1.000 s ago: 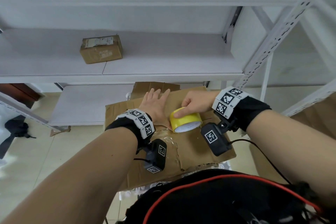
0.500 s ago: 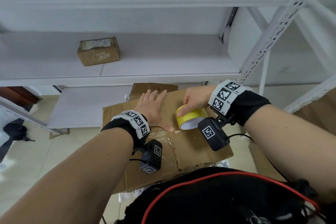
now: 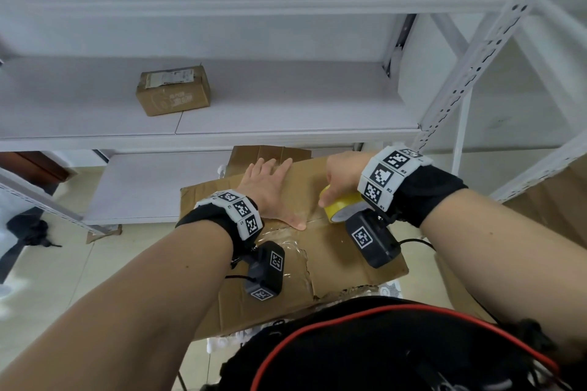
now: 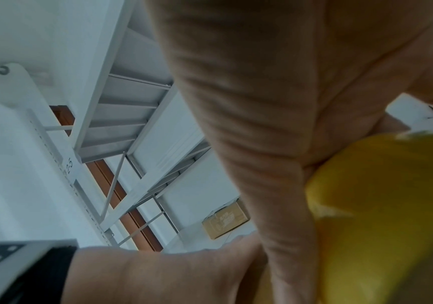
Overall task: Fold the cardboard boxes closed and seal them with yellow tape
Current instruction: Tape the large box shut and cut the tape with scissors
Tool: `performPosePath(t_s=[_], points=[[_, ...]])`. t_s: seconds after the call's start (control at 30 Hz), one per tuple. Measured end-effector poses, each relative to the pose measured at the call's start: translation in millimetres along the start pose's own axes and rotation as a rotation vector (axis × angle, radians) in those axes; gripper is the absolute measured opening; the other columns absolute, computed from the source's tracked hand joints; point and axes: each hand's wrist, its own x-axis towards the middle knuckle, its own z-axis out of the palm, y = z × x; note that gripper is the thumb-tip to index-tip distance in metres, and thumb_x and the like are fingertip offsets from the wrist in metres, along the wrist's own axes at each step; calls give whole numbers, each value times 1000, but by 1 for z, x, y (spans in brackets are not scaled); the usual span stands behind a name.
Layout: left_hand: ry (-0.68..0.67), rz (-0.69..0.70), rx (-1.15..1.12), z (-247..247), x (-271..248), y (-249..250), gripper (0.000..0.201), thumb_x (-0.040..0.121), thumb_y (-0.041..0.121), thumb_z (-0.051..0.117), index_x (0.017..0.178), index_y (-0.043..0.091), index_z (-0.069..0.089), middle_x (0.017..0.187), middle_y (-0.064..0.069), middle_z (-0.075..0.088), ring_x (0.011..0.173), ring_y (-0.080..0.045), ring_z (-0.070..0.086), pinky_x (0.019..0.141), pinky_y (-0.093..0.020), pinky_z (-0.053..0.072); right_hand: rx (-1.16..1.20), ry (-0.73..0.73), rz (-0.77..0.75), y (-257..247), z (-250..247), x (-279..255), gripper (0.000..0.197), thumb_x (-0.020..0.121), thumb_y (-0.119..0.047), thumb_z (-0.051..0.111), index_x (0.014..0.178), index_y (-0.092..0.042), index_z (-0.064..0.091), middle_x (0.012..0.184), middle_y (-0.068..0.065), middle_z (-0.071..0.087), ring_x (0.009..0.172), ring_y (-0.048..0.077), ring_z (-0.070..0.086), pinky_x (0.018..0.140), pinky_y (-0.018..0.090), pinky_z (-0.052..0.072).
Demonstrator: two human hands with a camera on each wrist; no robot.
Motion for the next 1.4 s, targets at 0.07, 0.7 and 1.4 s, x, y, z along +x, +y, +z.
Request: performPosePath(t_s=[0.07,0.7,1.4], points=[[-22,-12,3,-3,0,4,147,45,82,74,153,32,-13,164,-5,-5,150,-26,-11,121,-44,-6,7,2,0,2,1,-1,43,86,-46,64,63,-13,47,61,0,46,54,12,41,49,24,30],[-41,-63,45,-7,7,36,150,47,77,78,153,28,-16,163,-12,-9,150,-29,-12,122,-44,-3,545,-54,-131,45,14,6,42,74,-46,75,56,-20,47,58,-5,44,63,13,40,64,28,32],[-31,-168,32,-8,9,50,146,49,71,81,153,33,-14,163,-13,-9,150,-30,-11,122,-44,-3,710,12,-136,67,46,7,48,76,-58,66,90,-12,61,86,0,56,86,17,52,80,30,38]])
